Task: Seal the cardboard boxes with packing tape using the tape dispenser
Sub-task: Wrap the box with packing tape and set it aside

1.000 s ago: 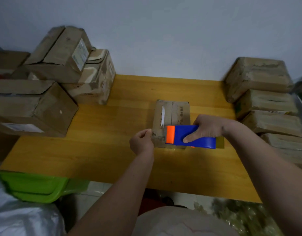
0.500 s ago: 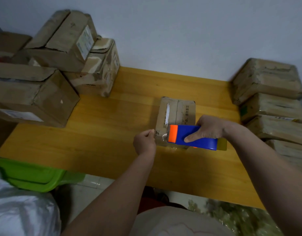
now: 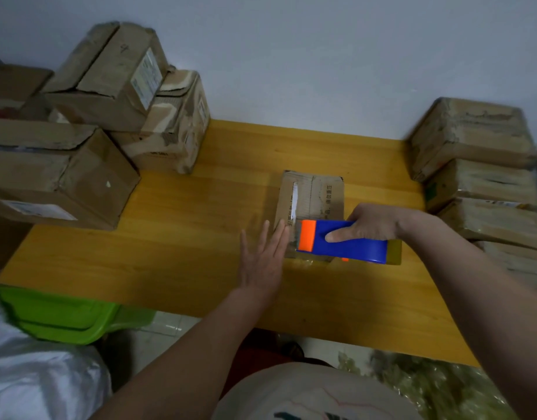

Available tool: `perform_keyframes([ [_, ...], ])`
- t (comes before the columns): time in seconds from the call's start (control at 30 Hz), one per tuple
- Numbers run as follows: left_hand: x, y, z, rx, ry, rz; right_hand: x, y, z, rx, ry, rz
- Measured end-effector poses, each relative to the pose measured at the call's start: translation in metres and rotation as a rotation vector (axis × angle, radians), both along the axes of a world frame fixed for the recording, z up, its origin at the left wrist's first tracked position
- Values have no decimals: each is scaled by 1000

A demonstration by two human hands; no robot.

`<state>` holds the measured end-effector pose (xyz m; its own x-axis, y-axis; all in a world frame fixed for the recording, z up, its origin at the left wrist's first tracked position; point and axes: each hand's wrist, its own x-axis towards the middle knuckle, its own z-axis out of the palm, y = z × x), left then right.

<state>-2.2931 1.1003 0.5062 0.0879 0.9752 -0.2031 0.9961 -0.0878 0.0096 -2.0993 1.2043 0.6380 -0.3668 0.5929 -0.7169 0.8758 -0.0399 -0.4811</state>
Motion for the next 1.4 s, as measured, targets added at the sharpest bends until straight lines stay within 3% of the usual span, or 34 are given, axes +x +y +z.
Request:
perform_keyframes([
  [0.2, -4, -6, -4, 10, -77, 6, 44, -1, 4, -78, -133, -33],
  [0.5, 19, -1, 14, 46, -52, 53, 57, 7, -3, -105, -135, -70],
  [0.6, 36, 2, 22, 43, -142, -126, 59, 9, -4, -142, -111, -84],
  [0.7, 36, 1, 14, 72, -119, -263, 59, 10, -7, -137, -120, -83],
  [1.13, 35, -2, 8, 50, -60, -223, 122, -2, -1, -130, -249, -72],
  [1.4, 39, 1, 12, -13, -35, -174, 102, -8, -24, -16, -377, -161],
])
